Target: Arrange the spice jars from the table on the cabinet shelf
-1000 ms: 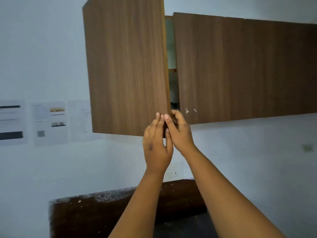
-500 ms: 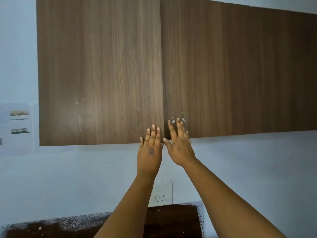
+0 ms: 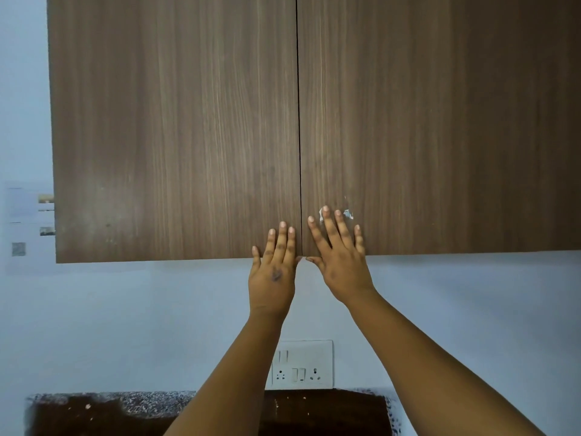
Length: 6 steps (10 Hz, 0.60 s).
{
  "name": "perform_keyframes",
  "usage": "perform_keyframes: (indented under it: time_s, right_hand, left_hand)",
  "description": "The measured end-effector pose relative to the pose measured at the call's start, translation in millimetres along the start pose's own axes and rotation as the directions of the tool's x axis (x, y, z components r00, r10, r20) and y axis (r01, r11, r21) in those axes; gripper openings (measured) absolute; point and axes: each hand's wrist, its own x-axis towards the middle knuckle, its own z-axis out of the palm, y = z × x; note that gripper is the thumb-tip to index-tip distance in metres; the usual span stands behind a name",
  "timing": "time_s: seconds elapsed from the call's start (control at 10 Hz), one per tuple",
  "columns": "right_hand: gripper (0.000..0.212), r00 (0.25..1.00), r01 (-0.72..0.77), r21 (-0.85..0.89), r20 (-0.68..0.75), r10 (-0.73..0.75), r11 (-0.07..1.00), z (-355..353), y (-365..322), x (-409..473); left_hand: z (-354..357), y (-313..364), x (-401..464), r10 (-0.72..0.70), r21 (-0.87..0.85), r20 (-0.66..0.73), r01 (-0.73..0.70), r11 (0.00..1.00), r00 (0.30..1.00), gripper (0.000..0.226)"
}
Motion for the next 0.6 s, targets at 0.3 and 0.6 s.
perform_keyframes:
  time_s: [0.3,0.6]
  right_hand:
    - [0.073,1.0,-0.019,-0.02,0.018,0.019,1.0,1.2,-0.4,0.5]
    - [0.064,0.969,-0.164,0.091,0.201,0.143,0.982,-64.0,-38.4,-13.7]
  left_hand:
    - [-11.3,-1.9,0.6,0.019,-0.034,0.124,-0.015,0.999,0.992,0.052]
    - [-90.4,21.8,18.6,0.024,-0.151,0.308,0.024,0.988,0.951,0.054]
